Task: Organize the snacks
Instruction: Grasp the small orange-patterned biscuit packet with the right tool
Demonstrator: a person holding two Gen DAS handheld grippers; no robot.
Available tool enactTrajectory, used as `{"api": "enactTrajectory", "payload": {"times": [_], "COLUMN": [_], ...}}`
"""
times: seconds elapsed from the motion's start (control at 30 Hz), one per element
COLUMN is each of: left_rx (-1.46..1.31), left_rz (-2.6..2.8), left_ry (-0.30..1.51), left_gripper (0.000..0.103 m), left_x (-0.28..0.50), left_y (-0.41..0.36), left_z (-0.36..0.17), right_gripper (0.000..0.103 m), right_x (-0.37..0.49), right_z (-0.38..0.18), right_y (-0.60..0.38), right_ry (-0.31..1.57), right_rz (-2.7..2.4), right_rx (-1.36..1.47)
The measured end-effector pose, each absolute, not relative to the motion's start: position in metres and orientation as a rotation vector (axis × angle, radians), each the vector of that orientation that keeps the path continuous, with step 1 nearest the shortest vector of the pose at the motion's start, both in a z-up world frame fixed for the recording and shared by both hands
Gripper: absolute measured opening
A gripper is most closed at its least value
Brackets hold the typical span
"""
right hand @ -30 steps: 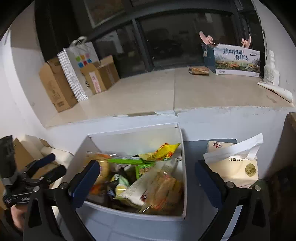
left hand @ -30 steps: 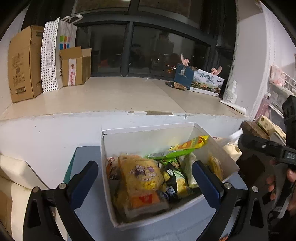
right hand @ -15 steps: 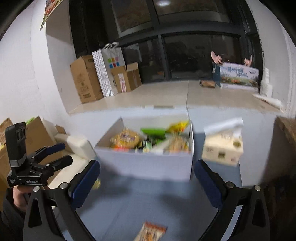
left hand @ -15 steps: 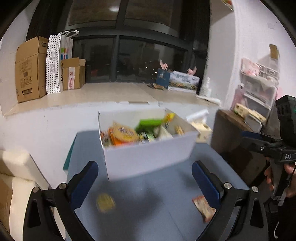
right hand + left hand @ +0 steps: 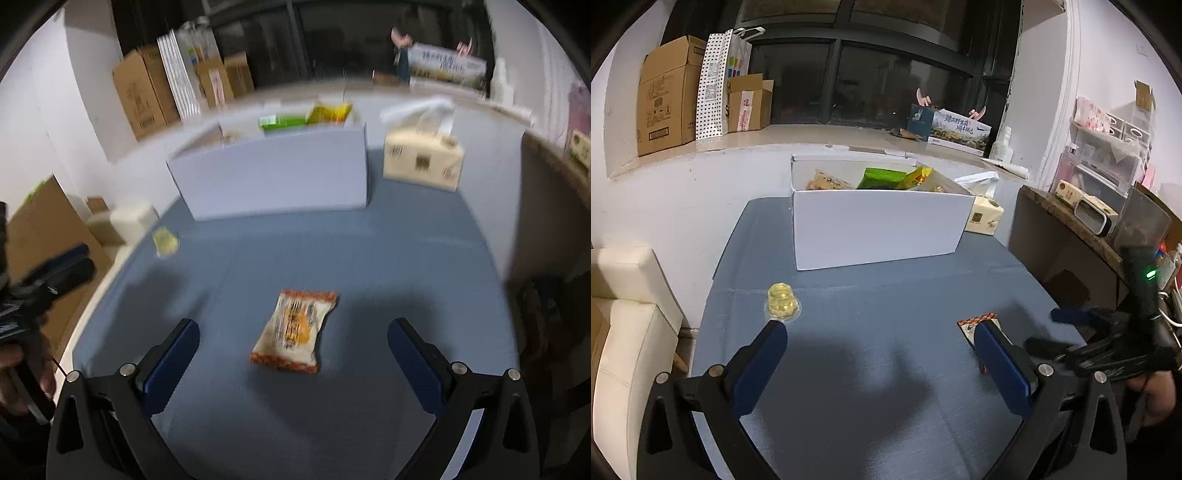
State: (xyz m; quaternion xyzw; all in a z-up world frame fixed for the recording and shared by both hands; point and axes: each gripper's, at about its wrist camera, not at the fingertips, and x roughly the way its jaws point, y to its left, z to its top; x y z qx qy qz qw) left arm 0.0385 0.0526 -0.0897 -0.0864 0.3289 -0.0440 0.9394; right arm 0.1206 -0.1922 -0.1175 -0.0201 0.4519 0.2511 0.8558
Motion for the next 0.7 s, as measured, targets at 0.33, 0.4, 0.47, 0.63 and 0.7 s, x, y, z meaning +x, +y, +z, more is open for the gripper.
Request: {"api": "enactTrajectory", "payload": {"times": [0.33,0.4,0.47,0.63,0.7], "left_rx": [-0.173,-0.176,-0.174,-0.182,-0.187], "left_rz": [-0.079,-0.085,-0.08,-0.067,-0.062], "left_ry": [0.679,0.682,0.686,0.694,0.696], "left_gripper": [0.103,0.103,0.103,0.103,0.103], "left_x": [0.04,0.04,0.04,0.042,0.042], "left_y": [0.059,0.059,0.06,0.065,0.067], "left_z": [-0.089,-0.091,-0.091,-0.094,-0.095], "right_gripper": [0.103,0.103,0.102,0.051,0.05], "right_x": [0.134,0.138,0.142,0.141,0.141], "right_z": [-0.146,-0.151,-0.155,-0.166,-0.165], "right_y": [-0.157,-0.152,-0.149,-0.145,-0.145], "right_ry": [1.025,1.04,1.057,1.079,1.081], "right_rz": [0.514,0.503,0.505,0.494,0.507], "right_rx": [-0.165,-0.186,-0.184,-0.221,-0.215]}}
